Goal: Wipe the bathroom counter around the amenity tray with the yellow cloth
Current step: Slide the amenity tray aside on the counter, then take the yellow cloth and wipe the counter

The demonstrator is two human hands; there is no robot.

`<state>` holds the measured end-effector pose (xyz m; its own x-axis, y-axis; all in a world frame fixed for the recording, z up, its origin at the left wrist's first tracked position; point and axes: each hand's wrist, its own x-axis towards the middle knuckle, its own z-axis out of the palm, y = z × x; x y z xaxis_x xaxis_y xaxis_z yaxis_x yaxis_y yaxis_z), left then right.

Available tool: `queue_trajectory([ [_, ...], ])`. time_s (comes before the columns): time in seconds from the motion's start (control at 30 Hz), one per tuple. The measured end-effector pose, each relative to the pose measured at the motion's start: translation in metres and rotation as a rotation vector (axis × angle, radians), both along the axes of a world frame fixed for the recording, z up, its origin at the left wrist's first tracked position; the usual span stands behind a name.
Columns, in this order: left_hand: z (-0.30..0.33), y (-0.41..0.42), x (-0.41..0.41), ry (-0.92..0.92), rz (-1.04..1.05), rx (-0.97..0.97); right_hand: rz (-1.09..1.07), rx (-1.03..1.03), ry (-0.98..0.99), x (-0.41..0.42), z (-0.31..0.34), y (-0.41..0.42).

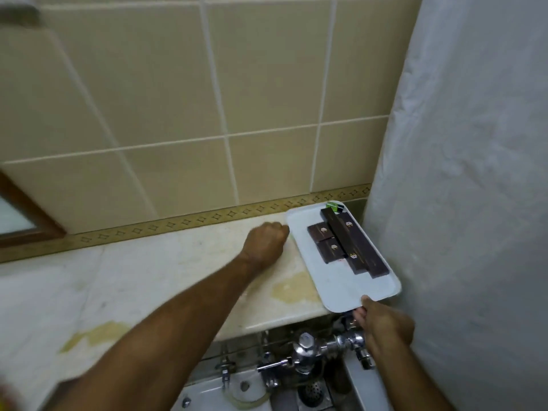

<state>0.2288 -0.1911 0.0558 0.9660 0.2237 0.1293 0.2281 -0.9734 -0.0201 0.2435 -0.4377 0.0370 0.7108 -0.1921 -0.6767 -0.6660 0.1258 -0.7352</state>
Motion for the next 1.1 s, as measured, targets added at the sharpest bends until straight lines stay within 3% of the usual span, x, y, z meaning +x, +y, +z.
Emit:
queue_trajectory([
  [0.1, -0.005, 0.021, -0.089, -0.093, 0.05, 0.024, 0.001, -0.061, 0.009, -0.041, 0.007, 0.028],
  [0.2, 0.0, 0.045, -0.174, -0.158, 0.134, 0.032, 0.065, 0.051, 0.056, -0.103, 0.01, 0.077],
  [0.33, 0.017, 0.079, -0.289, -0.282, 0.365, 0.033, 0.458, -0.003, 0.038, -0.203, 0.02, 0.161],
  [0.43, 0.011, 0.117, -0.377, -0.387, 0.676, 0.007, 0.937, -0.145, -0.147, -0.271, 0.034, 0.219],
  [0.5, 0.005, 0.134, -0.42, -0.459, 0.941, -0.114, 1.202, -0.259, -0.376, -0.308, 0.041, 0.25],
  [0.63, 0.005, 0.153, -0.454, -0.614, 1.664, -0.582, 1.559, -0.414, -0.728, -0.368, 0.046, 0.291],
  [0.7, 0.0, 0.165, -0.459, -0.694, 1.823, -0.819, 1.712, -0.573, -0.864, -0.389, 0.044, 0.306],
  [0.77, -0.009, 0.177, -0.464, -0.749, 1.859, -0.911, 1.793, -0.73, -0.999, -0.402, 0.044, 0.317],
  [0.87, -0.015, 0.189, -0.475, -0.918, 1.791, -1.12, 1.844, -0.783, -1.102, -0.41, 0.038, 0.326],
  [1.0, -0.001, 0.189, -0.481, -1.17, 1.552, -1.368, 1.744, -0.618, -0.944, -0.412, 0.023, 0.324],
  [1.1, 0.035, 0.167, -0.476, -1.197, 1.321, -1.422, 1.65, -0.447, -0.885, -0.406, 0.017, 0.325],
])
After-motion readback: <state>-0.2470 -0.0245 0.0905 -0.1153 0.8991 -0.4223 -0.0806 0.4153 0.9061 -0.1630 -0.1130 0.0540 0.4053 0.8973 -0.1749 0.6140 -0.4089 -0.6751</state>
